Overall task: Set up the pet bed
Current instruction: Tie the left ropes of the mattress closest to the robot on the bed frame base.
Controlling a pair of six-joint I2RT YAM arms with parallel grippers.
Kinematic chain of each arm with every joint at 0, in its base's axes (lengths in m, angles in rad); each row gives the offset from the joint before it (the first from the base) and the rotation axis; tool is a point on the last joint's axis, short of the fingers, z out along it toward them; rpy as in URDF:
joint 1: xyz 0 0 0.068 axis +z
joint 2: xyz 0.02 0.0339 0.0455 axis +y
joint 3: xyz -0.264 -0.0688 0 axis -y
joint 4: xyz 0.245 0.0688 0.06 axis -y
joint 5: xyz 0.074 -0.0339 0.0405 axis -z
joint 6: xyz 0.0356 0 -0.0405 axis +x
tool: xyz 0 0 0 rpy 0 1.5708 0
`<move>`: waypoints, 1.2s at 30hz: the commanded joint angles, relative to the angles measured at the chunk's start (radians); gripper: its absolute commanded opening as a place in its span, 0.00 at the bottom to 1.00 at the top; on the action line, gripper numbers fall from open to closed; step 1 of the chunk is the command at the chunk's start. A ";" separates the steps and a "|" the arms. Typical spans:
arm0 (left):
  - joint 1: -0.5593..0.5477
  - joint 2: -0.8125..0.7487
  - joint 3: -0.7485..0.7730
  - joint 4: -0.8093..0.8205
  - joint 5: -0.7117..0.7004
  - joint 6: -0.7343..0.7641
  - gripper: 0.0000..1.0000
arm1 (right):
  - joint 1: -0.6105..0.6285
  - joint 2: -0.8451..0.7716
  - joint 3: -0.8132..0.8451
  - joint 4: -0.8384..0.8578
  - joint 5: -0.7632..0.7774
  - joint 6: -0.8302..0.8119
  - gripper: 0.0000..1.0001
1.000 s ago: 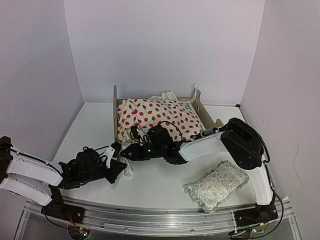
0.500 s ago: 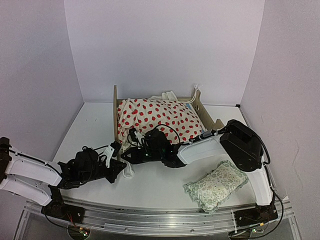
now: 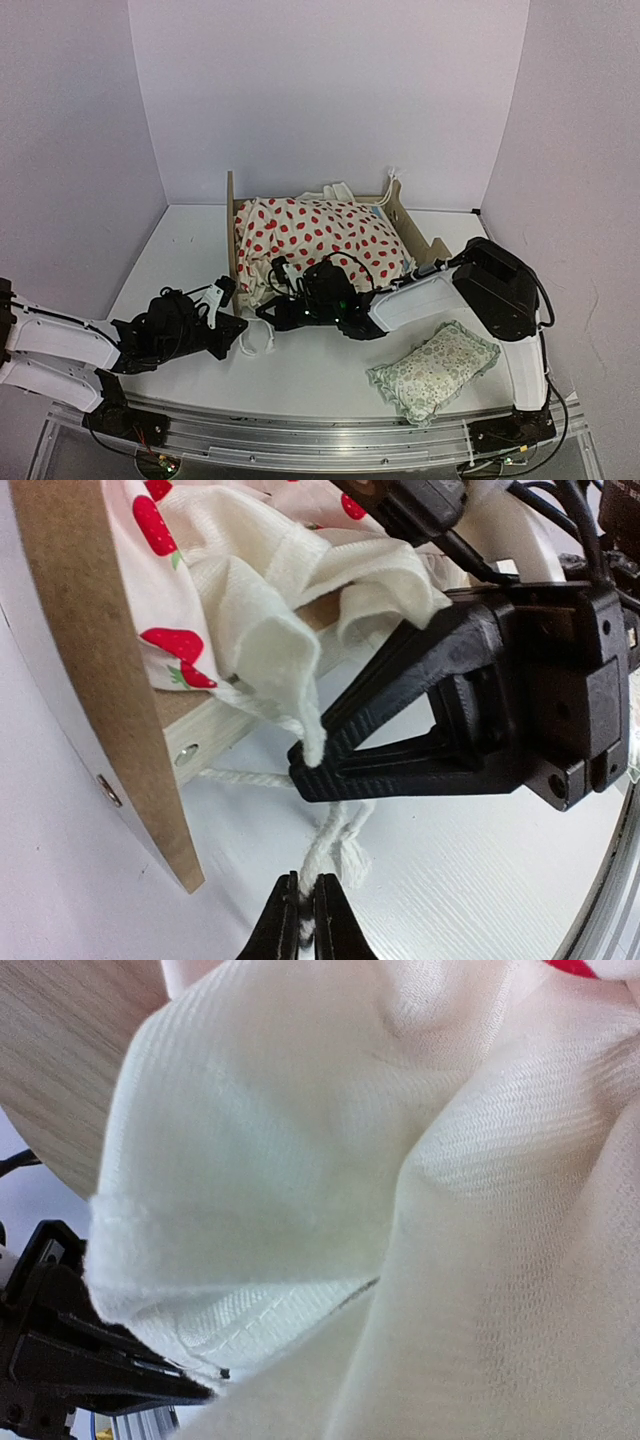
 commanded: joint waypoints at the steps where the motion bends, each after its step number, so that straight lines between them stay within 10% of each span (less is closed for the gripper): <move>1: 0.017 -0.011 0.052 0.006 0.000 0.007 0.09 | 0.005 -0.072 -0.029 -0.018 -0.011 -0.026 0.00; 19: 0.037 0.236 0.173 0.157 0.062 0.035 0.04 | 0.034 -0.131 -0.077 -0.018 -0.117 -0.050 0.00; 36: 0.037 0.294 0.178 0.192 0.042 0.036 0.04 | 0.041 -0.197 -0.116 -0.040 -0.168 -0.133 0.32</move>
